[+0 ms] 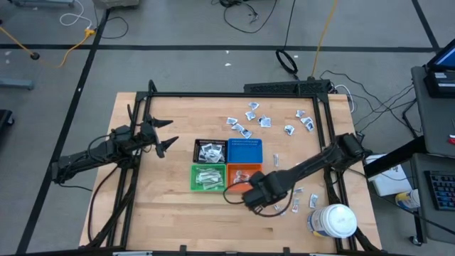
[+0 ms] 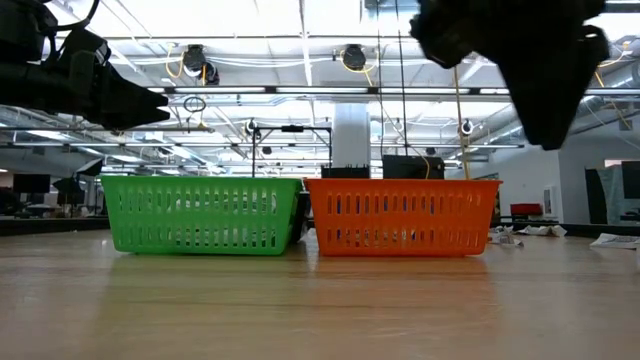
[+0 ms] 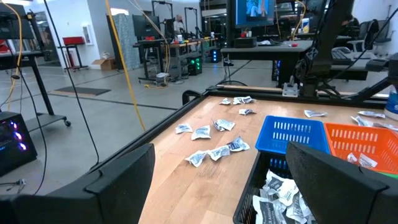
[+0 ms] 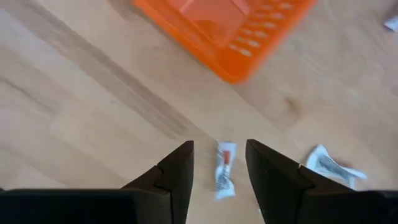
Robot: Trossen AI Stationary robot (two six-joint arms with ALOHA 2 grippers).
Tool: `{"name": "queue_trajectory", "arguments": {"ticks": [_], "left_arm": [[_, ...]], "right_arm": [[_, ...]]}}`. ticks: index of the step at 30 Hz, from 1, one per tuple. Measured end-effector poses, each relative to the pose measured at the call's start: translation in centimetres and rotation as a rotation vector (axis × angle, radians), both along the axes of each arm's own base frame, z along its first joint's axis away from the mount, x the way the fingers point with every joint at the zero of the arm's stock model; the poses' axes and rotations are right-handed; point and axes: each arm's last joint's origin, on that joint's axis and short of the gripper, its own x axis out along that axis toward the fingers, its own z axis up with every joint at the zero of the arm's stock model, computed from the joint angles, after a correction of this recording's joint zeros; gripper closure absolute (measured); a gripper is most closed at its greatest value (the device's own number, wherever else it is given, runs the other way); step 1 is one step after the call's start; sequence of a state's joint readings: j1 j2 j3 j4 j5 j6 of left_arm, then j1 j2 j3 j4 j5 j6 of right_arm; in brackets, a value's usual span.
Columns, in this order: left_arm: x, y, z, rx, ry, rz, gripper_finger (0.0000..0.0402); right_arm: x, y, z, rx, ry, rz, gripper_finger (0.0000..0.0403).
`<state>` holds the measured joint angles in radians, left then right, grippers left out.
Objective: Pick & Place First Aid Supplies
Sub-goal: Put the ointment pack into the orange bin
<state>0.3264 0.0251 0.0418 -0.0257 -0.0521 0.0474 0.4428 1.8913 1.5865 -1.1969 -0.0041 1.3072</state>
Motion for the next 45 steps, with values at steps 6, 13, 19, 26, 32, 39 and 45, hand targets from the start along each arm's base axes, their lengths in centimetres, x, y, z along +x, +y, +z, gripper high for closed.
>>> {"name": "queue_trajectory", "arguments": {"ticks": [6, 13, 19, 26, 32, 39, 45], "left_arm": [[0.0, 0.0, 0.0, 0.0, 0.0, 0.001, 0.0036], [0.0, 0.0, 0.0, 0.0, 0.0, 0.0, 0.0036], [0.0, 0.0, 0.0, 0.0, 0.0, 0.001, 0.0036], [0.0, 0.0, 0.0, 0.0, -0.001, 0.0, 0.0036], [0.0, 0.0, 0.0, 0.0, 0.0, 0.001, 0.0036], [0.0, 0.0, 0.0, 0.0, 0.0, 0.0, 0.0036], [0.0, 0.0, 0.0, 0.0, 0.0, 0.0, 0.0036]], "right_arm": [[-2.4, 0.4, -0.5, 0.01, 0.035, -0.016, 0.0264], [-4.3, 1.2, -1.0, 0.053, 0.012, -0.027, 0.0264], [-4.8, 2.2, -1.8, 0.06, -0.004, -0.014, 0.0264], [-4.8, 3.2, -4.5, 0.047, 0.018, -0.009, 0.0264], [-5.2, 3.4, -6.8, 0.121, -0.01, 0.006, 0.0264], [-5.9, 2.7, -8.4, 0.156, 0.014, -0.023, 0.0264], [-5.9, 2.7, -8.5, 0.152, 0.007, -0.018, 0.0297]]}}
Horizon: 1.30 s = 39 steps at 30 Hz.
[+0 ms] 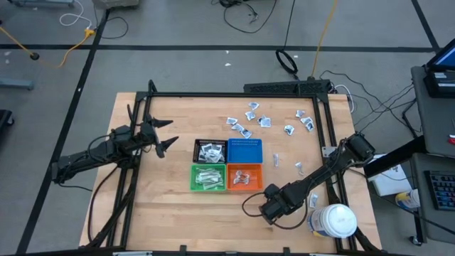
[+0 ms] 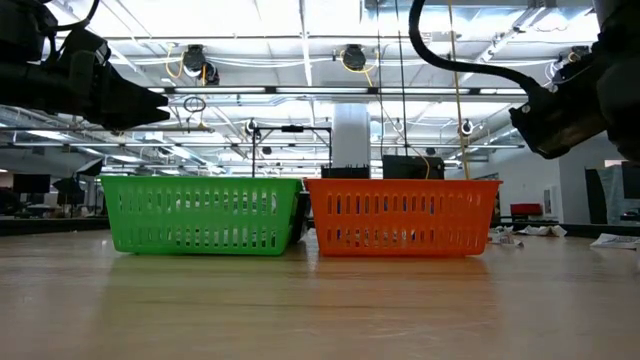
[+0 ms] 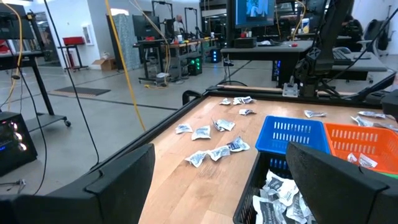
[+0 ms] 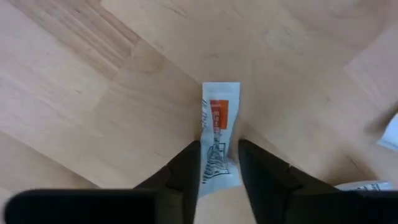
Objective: Pick & Place First Aid Supplies
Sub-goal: Put the ointment pack into the orange bin
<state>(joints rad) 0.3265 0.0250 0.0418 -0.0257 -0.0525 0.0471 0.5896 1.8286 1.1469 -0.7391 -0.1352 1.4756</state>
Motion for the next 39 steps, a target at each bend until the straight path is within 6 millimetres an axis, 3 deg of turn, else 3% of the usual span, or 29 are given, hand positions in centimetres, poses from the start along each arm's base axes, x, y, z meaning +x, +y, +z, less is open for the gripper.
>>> {"name": "queue_trajectory", "arguments": {"ticks": [7, 12, 30, 39], "left_arm": [[0.0, 0.0, 0.0, 0.0, 0.0, 0.0, 0.0036], [0.0, 0.0, 0.0, 0.0, 0.0, 0.0, 0.0036], [0.0, 0.0, 0.0, 0.0, 0.0, 0.0, 0.0036], [0.0, 0.0, 0.0, 0.0, 0.0, 0.0, 0.0036]], "right_arm": [[0.0, -0.2, 0.0, -0.002, -0.003, 0.05, 0.0393], [0.3, -0.7, 0.8, -0.027, 0.027, 0.084, 0.0397], [2.5, -3.8, 7.7, -0.008, 0.068, 0.452, 0.0402], [3.2, -5.8, 8.9, -0.003, 0.09, 0.495, 0.0402]]}}
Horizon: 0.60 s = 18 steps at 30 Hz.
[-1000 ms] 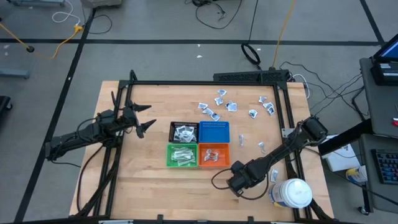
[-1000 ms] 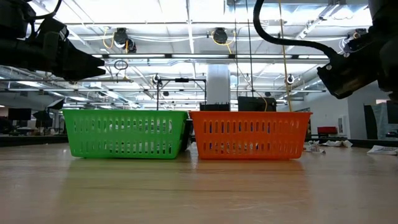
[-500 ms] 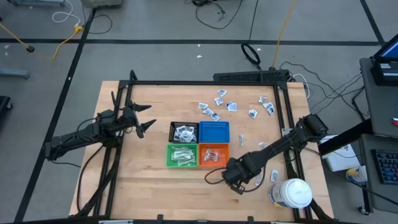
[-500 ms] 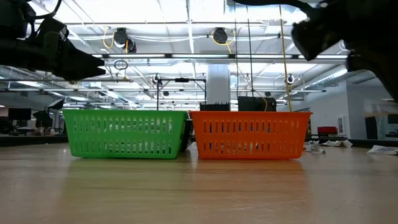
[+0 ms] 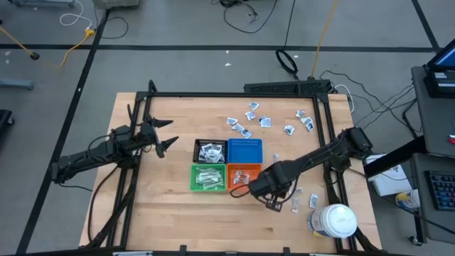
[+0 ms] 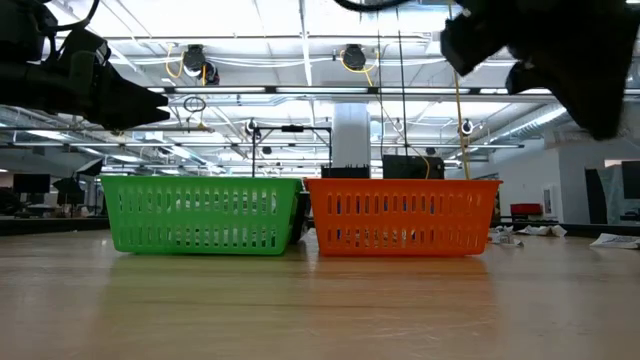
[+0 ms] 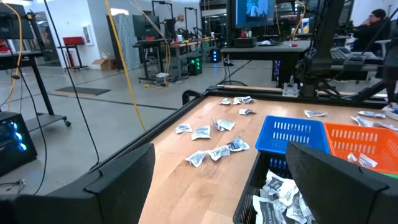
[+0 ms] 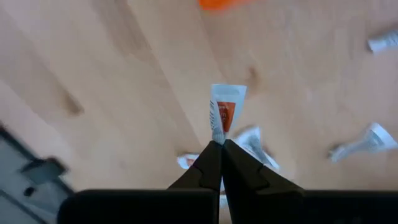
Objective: Pick & Place First Aid Supplies
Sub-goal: Put the ointment pack into the orange bin
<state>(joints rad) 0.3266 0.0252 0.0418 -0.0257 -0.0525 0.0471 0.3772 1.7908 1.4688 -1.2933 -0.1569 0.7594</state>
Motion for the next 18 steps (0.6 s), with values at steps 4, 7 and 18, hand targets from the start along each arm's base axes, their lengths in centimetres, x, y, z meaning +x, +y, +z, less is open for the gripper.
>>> {"name": "queue_trajectory", "arguments": {"ticks": [4, 7, 18], "left_arm": [[0.0, 0.0, 0.0, 0.0, 0.0, 0.0, 0.0037], [0.0, 0.0, 0.0, 0.0, 0.0, 0.0, 0.0036], [0.0, 0.0, 0.0, 0.0, 0.0, 0.0, 0.0036]], "right_arm": [[1.5, -1.0, 1.2, 0.002, -0.072, 0.012, 0.0402], [2.8, -1.6, 1.6, 0.01, -0.105, 0.031, 0.0403], [6.9, -3.8, 2.2, 0.039, -0.182, 0.114, 0.0403]]}}
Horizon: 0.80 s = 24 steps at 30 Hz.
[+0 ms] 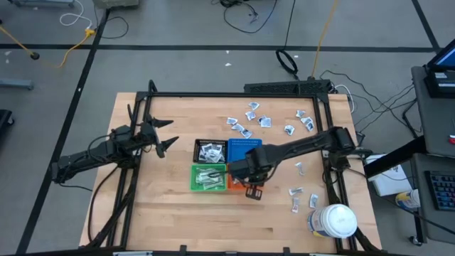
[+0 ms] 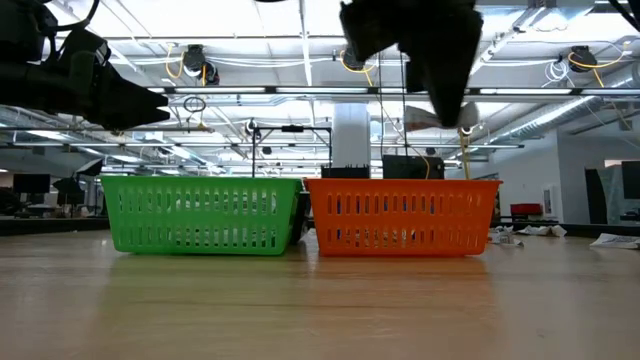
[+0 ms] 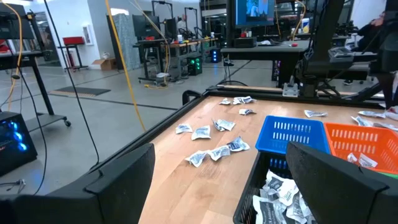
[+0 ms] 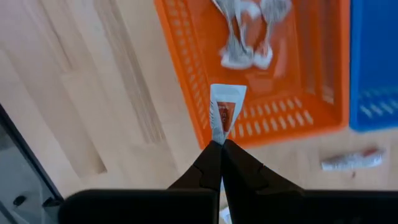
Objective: Pick & Place First Aid Supplies
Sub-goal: Put the ointment pack into the orange bin
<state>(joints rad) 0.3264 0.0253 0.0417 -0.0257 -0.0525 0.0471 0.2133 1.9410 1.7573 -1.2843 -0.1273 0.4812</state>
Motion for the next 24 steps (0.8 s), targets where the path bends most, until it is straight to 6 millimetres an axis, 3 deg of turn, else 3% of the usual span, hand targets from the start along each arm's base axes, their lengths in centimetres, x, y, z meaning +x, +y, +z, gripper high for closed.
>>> {"name": "queue_trajectory", "arguments": {"ticks": [8, 20, 24], "left_arm": [[0.0, 0.0, 0.0, 0.0, 0.0, 0.0, 0.0036], [0.0, 0.0, 0.0, 0.0, 0.0, 0.0, 0.0036], [0.0, 0.0, 0.0, 0.0, 0.0, 0.0, 0.0036]], "right_arm": [[2.2, -0.9, 0.3, -0.005, -0.054, 0.05, 0.0403], [4.2, -0.8, -4.6, -0.08, 0.02, 0.1, 0.0403], [4.5, -0.8, -5.0, -0.106, 0.01, 0.103, 0.0402]]}}
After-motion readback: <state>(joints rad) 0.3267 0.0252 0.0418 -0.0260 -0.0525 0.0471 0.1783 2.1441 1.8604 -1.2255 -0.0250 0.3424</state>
